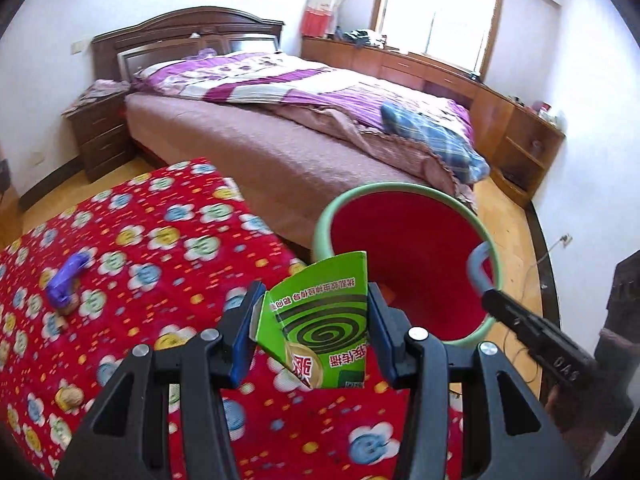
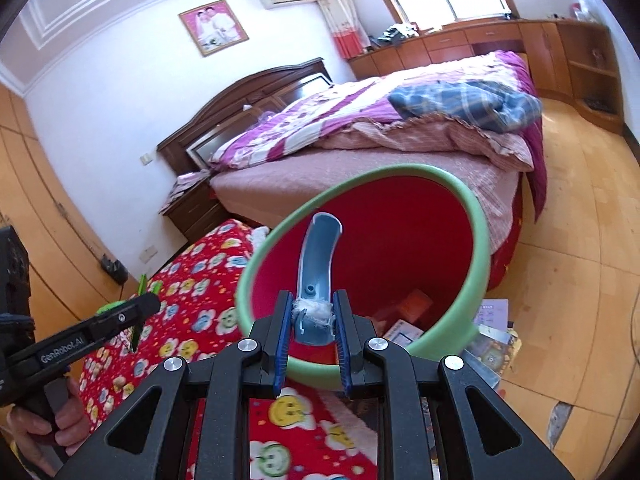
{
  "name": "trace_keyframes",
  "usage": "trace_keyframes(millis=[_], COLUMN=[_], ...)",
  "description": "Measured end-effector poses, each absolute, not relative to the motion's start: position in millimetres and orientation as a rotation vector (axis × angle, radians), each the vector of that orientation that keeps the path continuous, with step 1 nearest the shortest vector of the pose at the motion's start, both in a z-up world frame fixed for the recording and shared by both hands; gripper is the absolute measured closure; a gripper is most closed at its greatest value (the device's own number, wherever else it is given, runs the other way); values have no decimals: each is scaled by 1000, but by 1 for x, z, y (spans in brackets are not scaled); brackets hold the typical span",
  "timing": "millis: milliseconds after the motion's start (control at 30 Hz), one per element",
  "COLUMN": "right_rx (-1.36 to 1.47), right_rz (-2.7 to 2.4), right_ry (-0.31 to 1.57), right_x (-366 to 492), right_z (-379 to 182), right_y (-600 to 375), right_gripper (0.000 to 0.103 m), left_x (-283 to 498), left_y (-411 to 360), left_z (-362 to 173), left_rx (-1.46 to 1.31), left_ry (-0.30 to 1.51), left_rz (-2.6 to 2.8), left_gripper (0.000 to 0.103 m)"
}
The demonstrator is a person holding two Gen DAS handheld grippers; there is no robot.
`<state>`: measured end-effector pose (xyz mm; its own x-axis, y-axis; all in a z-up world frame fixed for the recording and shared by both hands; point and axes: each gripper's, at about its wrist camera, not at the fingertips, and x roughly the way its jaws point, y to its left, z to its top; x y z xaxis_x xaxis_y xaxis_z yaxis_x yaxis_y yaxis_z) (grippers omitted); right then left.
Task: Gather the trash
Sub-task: 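Carry the packet and blue piece over the red bucket and open both grippers, then move both open tools back over the bedspread toward the purple item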
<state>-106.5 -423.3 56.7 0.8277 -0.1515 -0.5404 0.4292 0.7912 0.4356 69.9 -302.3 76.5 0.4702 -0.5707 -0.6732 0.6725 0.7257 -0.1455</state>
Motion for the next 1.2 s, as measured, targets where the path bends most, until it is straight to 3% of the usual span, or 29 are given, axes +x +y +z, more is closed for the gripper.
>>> trace_keyframes(millis=[567,733,1067,1133,1200], right_rx=[706,702,695,693,689], right_rz=[-401,-398,-401,-402,-403], right_ry=[485,491,504,504,499], right_x=[-120,-120,-117,-116,-116], right_z=[29,28,29,30,32], right_y=[-463,-464,-459,-457,-454], right_gripper=[76,76,74,70,59], left_x=[73,70,68,69,70], left_y=[-366,-370,-351,-342,-332], left_z=[56,51,54,55,56], left_rx=[184,175,135,125,119], left_ry=[764,756,760,767,770], left_rz=[-873,-905,-905,-879,-858], left_gripper=[53,46,45,45,45])
